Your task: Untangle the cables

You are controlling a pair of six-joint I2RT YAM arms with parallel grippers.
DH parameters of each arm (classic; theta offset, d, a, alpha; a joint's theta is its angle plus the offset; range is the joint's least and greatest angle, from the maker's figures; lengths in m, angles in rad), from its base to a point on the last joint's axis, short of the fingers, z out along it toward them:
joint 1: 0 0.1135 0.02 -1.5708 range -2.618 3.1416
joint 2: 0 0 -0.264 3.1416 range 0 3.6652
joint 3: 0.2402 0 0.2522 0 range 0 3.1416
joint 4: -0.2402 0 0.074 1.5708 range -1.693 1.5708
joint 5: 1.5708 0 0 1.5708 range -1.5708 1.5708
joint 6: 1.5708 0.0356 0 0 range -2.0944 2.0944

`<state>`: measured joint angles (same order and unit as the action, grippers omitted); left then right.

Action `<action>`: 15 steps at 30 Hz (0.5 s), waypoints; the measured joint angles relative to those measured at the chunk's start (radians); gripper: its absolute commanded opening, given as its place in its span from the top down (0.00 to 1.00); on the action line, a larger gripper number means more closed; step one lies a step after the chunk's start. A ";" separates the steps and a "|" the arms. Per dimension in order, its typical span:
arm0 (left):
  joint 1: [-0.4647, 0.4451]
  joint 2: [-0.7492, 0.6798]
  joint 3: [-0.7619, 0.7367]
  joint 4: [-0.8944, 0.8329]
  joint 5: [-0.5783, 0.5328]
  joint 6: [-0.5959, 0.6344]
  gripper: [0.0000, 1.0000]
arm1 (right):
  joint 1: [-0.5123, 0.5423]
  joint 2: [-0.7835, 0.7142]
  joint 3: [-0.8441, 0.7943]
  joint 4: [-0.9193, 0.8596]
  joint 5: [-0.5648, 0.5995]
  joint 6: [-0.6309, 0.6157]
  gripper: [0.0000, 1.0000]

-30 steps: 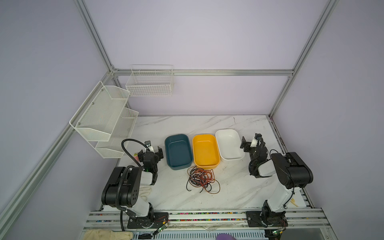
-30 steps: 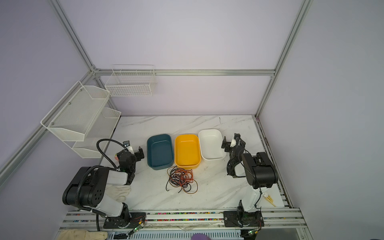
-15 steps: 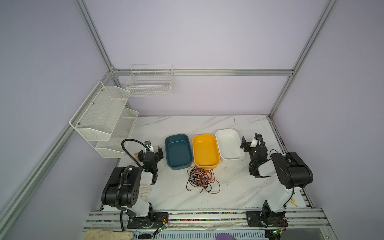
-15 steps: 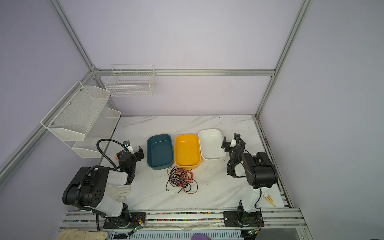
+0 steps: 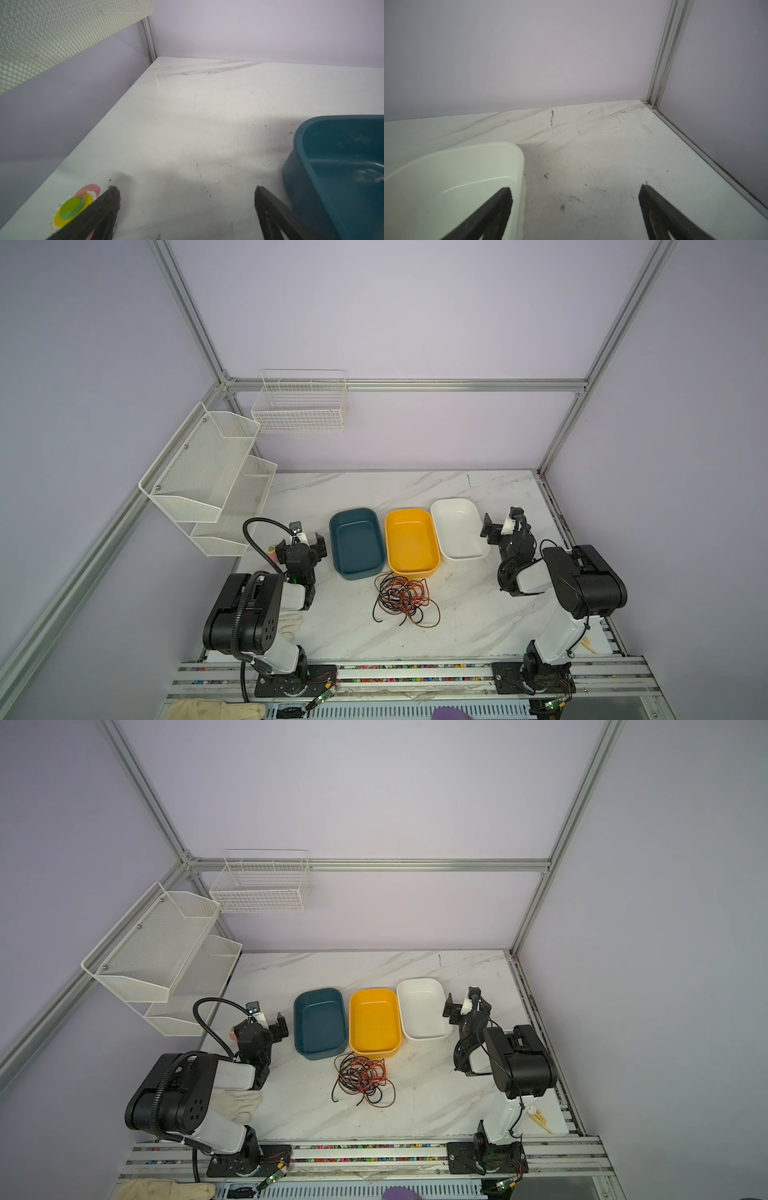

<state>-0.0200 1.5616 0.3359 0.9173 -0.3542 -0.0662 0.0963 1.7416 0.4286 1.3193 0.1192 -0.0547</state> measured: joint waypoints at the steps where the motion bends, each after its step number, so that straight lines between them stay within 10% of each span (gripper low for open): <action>1: 0.000 0.000 0.000 0.000 0.000 0.000 0.00 | 0.000 -0.026 -0.008 -0.010 0.002 0.000 0.02; 15: 0.000 -0.054 0.003 -0.095 -0.017 -0.002 0.00 | 0.112 -0.666 0.054 -0.315 -0.093 0.180 0.02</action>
<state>-0.0196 1.5074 0.3389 0.8223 -0.3714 -0.0677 0.2085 1.0760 0.4824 1.0046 0.0261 0.1249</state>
